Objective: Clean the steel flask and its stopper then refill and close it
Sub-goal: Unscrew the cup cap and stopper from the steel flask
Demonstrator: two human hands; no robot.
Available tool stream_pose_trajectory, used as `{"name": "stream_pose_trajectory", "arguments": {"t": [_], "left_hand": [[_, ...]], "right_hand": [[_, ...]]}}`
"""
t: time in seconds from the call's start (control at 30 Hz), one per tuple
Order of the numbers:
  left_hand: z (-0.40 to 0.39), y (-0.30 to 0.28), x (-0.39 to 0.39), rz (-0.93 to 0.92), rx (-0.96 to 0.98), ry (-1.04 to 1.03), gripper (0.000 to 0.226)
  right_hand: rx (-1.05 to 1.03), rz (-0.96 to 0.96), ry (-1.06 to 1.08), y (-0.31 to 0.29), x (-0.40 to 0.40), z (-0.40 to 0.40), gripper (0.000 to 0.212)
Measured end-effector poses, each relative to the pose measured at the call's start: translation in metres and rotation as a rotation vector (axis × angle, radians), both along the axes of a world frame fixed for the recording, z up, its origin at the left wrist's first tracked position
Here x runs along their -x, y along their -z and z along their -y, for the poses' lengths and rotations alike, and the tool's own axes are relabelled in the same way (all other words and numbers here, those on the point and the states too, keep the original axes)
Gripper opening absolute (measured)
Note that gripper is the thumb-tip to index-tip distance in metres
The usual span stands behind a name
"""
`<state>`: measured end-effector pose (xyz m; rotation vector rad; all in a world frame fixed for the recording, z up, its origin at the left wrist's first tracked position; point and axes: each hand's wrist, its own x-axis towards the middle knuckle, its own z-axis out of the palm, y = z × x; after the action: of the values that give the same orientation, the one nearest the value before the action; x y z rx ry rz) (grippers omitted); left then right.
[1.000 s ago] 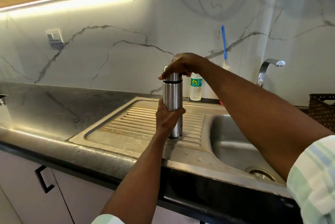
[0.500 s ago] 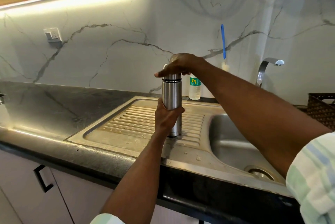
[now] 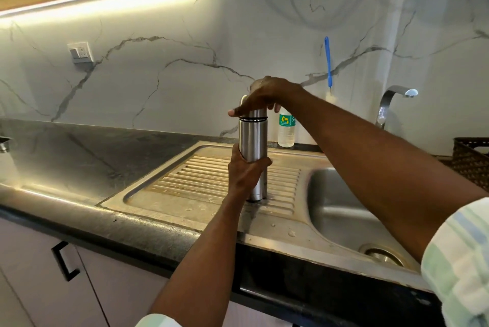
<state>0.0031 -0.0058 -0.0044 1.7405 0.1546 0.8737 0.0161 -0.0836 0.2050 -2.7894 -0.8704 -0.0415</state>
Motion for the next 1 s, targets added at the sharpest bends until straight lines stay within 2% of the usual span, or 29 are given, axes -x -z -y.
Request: {"name": "stream_pose_trajectory", "arguments": {"t": [0.1, 0.17, 0.37, 0.53, 0.6, 0.7, 0.77, 0.83, 0.93, 1.0], "left_hand": [[0.001, -0.001, 0.002, -0.004, 0.001, 0.003, 0.076], [0.000, -0.002, 0.002, -0.004, 0.000, 0.010, 0.075], [-0.002, 0.001, 0.000, -0.011, -0.006, 0.017, 0.075], [-0.005, 0.001, -0.001, -0.025, 0.012, 0.076, 0.083], [-0.006, -0.002, 0.005, -0.034, 0.102, 0.143, 0.078], [-0.008, -0.009, 0.017, 0.021, 0.289, 0.208, 0.057], [-0.011, -0.011, 0.023, 0.061, 0.371, 0.206, 0.032], [-0.015, -0.011, 0.023, 0.082, 0.416, 0.199, 0.019], [-0.019, -0.012, 0.023, 0.070, 0.420, 0.181, 0.025], [-0.021, -0.011, 0.022, 0.057, 0.400, 0.159, 0.036]], "right_hand": [[-0.108, -0.064, -0.020, 0.002, -0.001, 0.002, 0.050], [-0.214, -0.098, -0.063, 0.001, -0.001, 0.004, 0.042], [-0.591, -0.158, -0.165, -0.009, 0.002, 0.030, 0.058], [-0.875, -0.201, -0.177, 0.021, 0.000, 0.055, 0.051], [-1.014, -0.238, -0.154, 0.041, 0.002, 0.065, 0.051], [-1.162, -0.271, -0.067, 0.071, 0.009, 0.078, 0.052], [-1.129, -0.315, -0.051, 0.092, 0.011, 0.087, 0.048], [-0.951, -0.372, -0.108, 0.112, 0.014, 0.093, 0.044], [-0.568, -0.341, -0.185, 0.139, 0.025, 0.092, 0.051], [-0.426, -0.339, -0.221, 0.152, 0.032, 0.087, 0.055]]}}
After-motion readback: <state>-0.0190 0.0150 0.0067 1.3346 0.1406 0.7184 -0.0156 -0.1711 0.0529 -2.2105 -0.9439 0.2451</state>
